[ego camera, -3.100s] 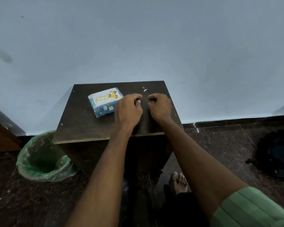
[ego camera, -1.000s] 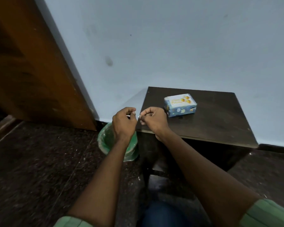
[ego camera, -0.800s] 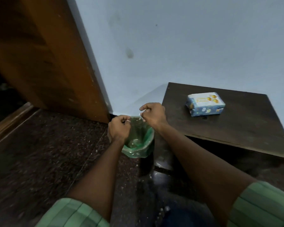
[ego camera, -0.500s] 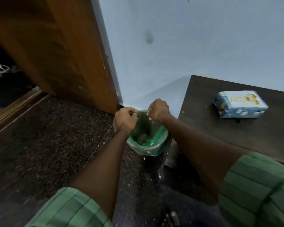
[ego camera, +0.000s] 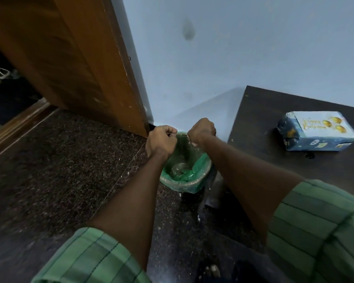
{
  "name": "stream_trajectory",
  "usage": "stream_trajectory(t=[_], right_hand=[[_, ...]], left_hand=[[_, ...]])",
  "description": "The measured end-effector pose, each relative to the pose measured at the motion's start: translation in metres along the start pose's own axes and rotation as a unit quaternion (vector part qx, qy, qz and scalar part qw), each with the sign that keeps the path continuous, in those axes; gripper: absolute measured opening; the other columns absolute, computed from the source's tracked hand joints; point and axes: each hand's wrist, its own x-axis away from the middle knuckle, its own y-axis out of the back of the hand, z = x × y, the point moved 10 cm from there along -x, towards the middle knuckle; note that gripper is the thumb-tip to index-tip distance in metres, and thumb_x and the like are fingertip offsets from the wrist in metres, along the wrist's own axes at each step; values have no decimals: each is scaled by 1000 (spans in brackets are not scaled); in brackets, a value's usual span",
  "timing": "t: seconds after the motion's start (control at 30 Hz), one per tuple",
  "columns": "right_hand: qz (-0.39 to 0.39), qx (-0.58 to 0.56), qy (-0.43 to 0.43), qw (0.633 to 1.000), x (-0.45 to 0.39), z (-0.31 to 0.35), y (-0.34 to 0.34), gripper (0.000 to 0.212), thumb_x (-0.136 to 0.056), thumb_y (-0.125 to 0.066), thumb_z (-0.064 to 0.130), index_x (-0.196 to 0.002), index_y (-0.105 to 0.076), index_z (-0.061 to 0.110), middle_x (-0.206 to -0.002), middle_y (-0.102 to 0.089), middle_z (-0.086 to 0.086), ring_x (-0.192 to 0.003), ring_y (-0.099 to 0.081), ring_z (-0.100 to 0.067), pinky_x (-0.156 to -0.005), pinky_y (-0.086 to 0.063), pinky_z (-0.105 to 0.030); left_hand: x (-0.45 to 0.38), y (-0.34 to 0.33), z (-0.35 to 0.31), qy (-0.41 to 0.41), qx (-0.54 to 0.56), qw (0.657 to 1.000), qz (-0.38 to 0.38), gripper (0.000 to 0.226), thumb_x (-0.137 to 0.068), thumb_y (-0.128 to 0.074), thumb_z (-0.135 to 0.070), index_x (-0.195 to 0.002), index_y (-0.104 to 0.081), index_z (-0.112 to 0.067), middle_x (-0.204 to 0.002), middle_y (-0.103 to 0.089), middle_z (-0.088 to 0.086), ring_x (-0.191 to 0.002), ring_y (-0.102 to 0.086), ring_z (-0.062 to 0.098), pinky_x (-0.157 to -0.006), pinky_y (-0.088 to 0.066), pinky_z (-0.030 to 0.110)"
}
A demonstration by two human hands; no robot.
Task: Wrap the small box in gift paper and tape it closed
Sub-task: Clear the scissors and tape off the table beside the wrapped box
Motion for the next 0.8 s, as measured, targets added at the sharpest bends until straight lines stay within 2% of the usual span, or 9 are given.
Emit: stream_trajectory(t=[0.1,0.2,0.3,0.4,0.53,0.6,0.67,0.7,0.8], right_hand=[[-19,-16,-12,1000,8,-4,9,12,-86,-72,10,-78,-62,10,-83,-63,-6,-77,-61,-23,-51,-38,-22],[22,-19,9,1000,13,1,12,11,-89,-70,13,-91,-60,16,-91,-56,-6,-85,-52,-22,-52,-31,-22],[-9,-2,17,1000,15,1,22,22,-87,-71,9,-71,-57,16,-69,-50,1,-57,-44,-15,-37,-25,-14],[-14,-42,4,999,23,-2,25,7,-84,-70,3,-78,-73,6,-71,-64,-7,-61,-60,-22,-52,-47,-21],[14,-139,-19,990,28,-7,33,12,-87,-69,3,-93,-79,0,-81,-78,-14,-65,-75,-22,-74,-65,-34],[66,-211,-35,975,30,-7,30,17,-92,-65,-2,-104,-74,-7,-88,-77,-19,-65,-72,-23,-72,-66,-36],[97,-273,-40,956,39,-4,34,19,-95,-52,-13,-105,-69,-13,-80,-70,-22,-61,-63,-25,-55,-58,-28],[104,-294,-41,949,43,-3,36,23,-97,-49,-14,-109,-68,-11,-79,-69,-23,-62,-62,-26,-53,-56,-27],[111,-306,-34,945,51,-2,41,15,-98,-57,-5,-103,-71,-9,-95,-74,-26,-74,-72,-29,-71,-66,-33]], left_hand=[[6,-1,-4,4,-3,1000,0,16,-97,-72,-17,-103,-82,-29,-104,-81,-10,-93,-74,12,-76,-52,22],[12,0,-10,2,3,1000,0,17,-97,-72,-17,-105,-82,-28,-105,-81,-10,-94,-74,12,-75,-51,22],[15,4,-16,-7,6,1000,-4,19,-96,-71,-16,-104,-83,-28,-105,-82,-10,-94,-74,12,-79,-55,23],[21,9,-21,-11,8,1000,-6,19,-96,-71,-17,-104,-83,-29,-105,-82,-10,-95,-74,13,-81,-57,24],[29,16,-33,-21,18,1000,-7,18,-96,-72,-18,-103,-83,-29,-103,-82,-10,-93,-74,14,-82,-60,28],[32,20,-40,-25,28,999,-10,18,-96,-72,-18,-103,-83,-29,-102,-82,-9,-93,-75,14,-83,-61,29],[33,25,-45,-26,34,999,-14,18,-96,-71,-18,-104,-83,-28,-102,-82,-8,-93,-75,14,-84,-61,30],[35,27,-48,-27,33,999,-16,18,-96,-71,-17,-104,-83,-28,-102,-82,-8,-93,-75,14,-85,-61,30],[38,30,-52,-28,26,999,-18,18,-95,-71,-17,-104,-83,-29,-103,-82,-8,-93,-75,14,-85,-63,33]])
